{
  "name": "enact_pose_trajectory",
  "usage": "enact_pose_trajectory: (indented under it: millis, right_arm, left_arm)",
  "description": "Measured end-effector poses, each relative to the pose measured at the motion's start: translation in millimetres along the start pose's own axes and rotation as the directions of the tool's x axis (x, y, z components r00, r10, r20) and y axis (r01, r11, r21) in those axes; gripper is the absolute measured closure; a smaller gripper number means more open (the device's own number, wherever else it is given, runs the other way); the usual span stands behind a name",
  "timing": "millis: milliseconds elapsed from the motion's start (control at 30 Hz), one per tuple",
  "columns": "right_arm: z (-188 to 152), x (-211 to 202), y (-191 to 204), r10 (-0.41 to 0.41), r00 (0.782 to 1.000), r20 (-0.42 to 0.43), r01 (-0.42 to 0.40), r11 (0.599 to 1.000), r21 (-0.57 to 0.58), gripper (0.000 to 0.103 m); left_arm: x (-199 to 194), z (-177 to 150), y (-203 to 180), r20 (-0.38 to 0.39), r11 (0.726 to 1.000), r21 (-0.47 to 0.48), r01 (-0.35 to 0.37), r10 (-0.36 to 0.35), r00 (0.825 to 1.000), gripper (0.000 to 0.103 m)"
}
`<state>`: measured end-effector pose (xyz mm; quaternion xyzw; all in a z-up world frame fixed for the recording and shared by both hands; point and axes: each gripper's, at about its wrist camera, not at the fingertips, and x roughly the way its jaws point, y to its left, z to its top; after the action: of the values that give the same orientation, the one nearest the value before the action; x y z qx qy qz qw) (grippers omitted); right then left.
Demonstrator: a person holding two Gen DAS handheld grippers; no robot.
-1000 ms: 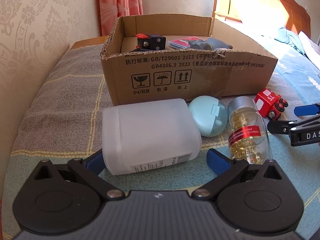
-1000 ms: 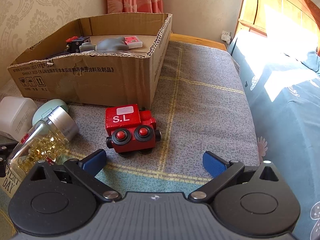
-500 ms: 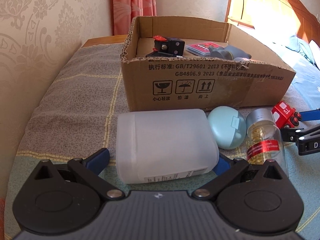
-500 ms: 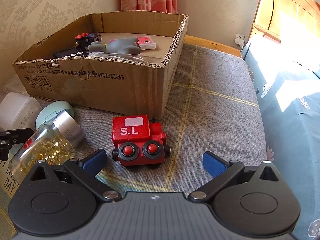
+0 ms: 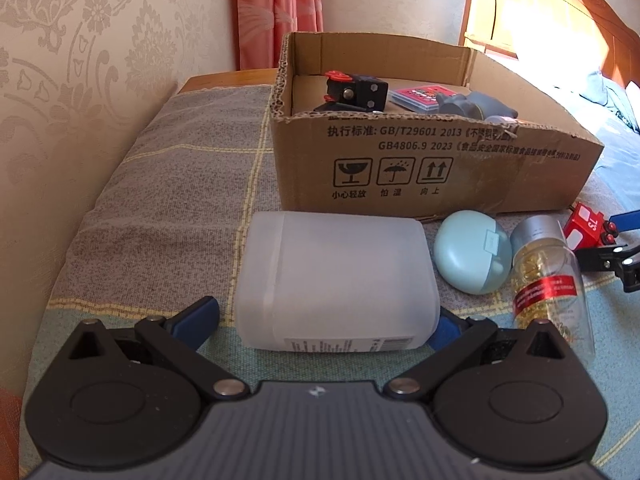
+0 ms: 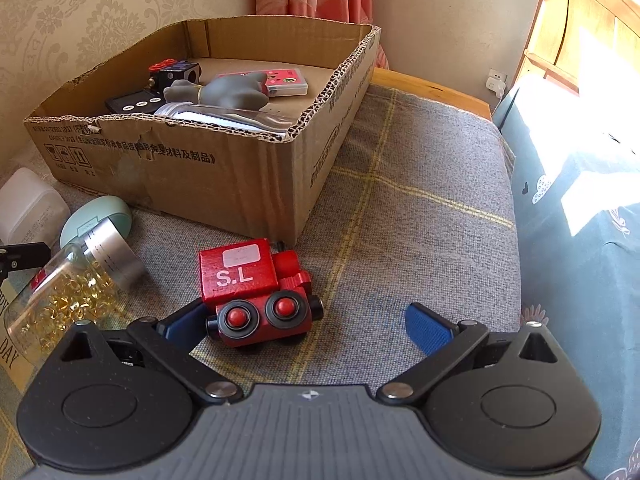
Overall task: Organize rigid objects
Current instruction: 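Close the right gripper on the red train while the left gripper closes on the white bottle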
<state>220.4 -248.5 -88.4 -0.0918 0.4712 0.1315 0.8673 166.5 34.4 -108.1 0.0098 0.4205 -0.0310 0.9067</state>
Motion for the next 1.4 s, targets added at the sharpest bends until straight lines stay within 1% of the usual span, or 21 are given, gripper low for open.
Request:
enact_pose_trajectory:
  millis: [67,233,400,500,567,633,767,833,867,1033,1133,1267,1400]
  right_arm:
    - [3,1,3,0.007,1.0,-0.008,-0.007,1.0,-0.013,0.0]
    - [12,6,9,0.058,0.998,-0.04,-0.061,0.994,-0.087,0.0]
    - [25,11,17,0.106,0.99,-0.095,-0.122,0.976,-0.179,0.0]
    - [30,13,22,0.125,0.985,-0.122,-0.149,0.966,-0.213,0.0]
    - [33,13,26,0.132,0.982,-0.138,-0.162,0.958,-0.235,0.003]
    - [36,12,28,0.141,0.978,-0.153,-0.176,0.953,-0.245,0.008]
    - [39,8,33,0.143,0.976,-0.166,-0.183,0.948,-0.261,0.021]
    - [38,6,35,0.135,0.977,-0.166,-0.176,0.949,-0.263,0.025]
    - [38,6,35,0.137,0.976,-0.168,-0.178,0.949,-0.262,0.029]
    - [41,6,35,0.124,0.977,-0.176,-0.165,0.956,-0.242,0.039]
    - [43,8,33,0.115,0.976,-0.183,-0.156,0.961,-0.228,0.04]
    - [44,9,34,0.101,0.977,-0.186,-0.141,0.966,-0.217,0.04]
    - [44,9,36,0.087,0.979,-0.182,-0.127,0.968,-0.217,0.04]
  left_arm:
    - [2,1,-1,0.002,1.0,-0.001,0.0,0.0,1.0,0.0]
    - [5,5,-3,0.005,1.0,-0.004,0.0,0.0,1.0,0.0]
    - [4,4,-2,0.011,1.0,-0.008,-0.003,0.003,1.0,0.0]
    - [4,4,-2,0.011,1.0,-0.01,-0.004,0.004,1.0,0.0]
    - [4,4,-2,0.011,1.0,-0.009,-0.004,0.004,1.0,0.0]
    - [4,4,-2,0.011,1.0,-0.007,-0.003,0.003,1.0,0.0]
    - [4,5,-1,0.007,1.0,-0.005,-0.001,0.001,1.0,0.001]
    - [4,5,-1,0.005,1.0,-0.006,0.001,-0.001,1.0,0.001]
    - [3,6,-1,0.008,1.0,-0.004,0.001,-0.001,1.0,0.001]
    - [-3,10,-2,0.035,1.0,0.002,0.007,-0.007,0.999,0.001]
    - [-5,14,-4,0.046,1.0,0.018,0.013,-0.014,0.999,0.001]
    - [-5,19,-9,0.046,0.999,0.047,-0.003,0.001,0.999,0.001]
    - [-3,21,-12,0.026,0.998,0.069,-0.005,0.004,1.0,0.002]
